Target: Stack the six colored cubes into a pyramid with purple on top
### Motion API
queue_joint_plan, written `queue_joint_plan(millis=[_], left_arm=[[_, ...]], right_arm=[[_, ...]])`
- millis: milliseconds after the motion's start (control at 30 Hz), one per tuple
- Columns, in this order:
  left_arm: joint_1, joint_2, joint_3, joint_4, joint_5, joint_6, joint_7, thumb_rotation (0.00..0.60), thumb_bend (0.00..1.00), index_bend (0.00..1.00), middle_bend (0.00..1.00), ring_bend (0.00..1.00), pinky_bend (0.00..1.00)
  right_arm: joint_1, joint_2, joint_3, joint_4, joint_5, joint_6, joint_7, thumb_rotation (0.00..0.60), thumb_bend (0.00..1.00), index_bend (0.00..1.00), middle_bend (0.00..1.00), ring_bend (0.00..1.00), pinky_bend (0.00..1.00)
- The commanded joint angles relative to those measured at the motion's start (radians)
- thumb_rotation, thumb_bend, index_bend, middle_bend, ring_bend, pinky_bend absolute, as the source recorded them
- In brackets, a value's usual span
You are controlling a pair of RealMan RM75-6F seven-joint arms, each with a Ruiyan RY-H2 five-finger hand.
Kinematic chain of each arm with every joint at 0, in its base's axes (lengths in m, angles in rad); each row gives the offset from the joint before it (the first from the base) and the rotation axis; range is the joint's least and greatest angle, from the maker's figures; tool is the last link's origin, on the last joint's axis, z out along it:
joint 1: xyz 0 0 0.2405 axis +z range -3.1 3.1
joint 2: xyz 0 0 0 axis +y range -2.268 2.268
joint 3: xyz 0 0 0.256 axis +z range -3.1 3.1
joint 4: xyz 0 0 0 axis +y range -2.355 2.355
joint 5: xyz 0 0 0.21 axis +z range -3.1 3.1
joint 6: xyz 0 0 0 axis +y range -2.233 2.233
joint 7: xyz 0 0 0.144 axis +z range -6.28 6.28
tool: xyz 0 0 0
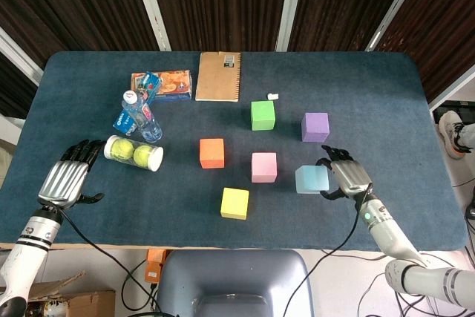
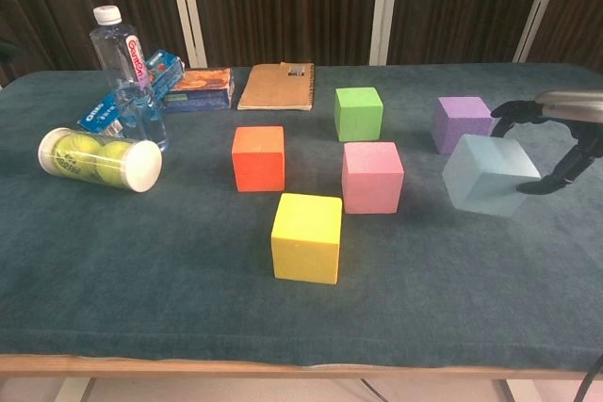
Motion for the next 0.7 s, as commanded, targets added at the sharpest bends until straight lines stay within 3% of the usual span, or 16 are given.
queue_joint_plan(millis=[33,300,700], left_arm=[[-0.002,-0.002,-0.001,0.0,0.002,-0.001,0.002,0.6,0.03,0.0,0.08,0.03,0.13],[0.001,0.003,-0.004,-0.001,-0.001,0.001,0.002,0.6,0.03,0.0,0.08,0.03,0.13],[0.006,0.004,-0.003,0.003,0.002,0.004,-0.003,0.6,0.03,0.0,0.08,0.03,0.13]], right_arm=[[0.048,-0.017,0.043,0.039,0.097,-0.024,-0.053,0.6,0.19,0.54,0.02,0.0,0.0],[0.141,-0.095,0.063,0.129,0.278,-0.075,-0.166,0.6,0.19,0.53,0.01,0.0,0.0],[0.18,-0.123,0.057,0.163,0.334,-0.115,-0.184,0.6,0.19,0.51,0.01,0.0,0.0]])
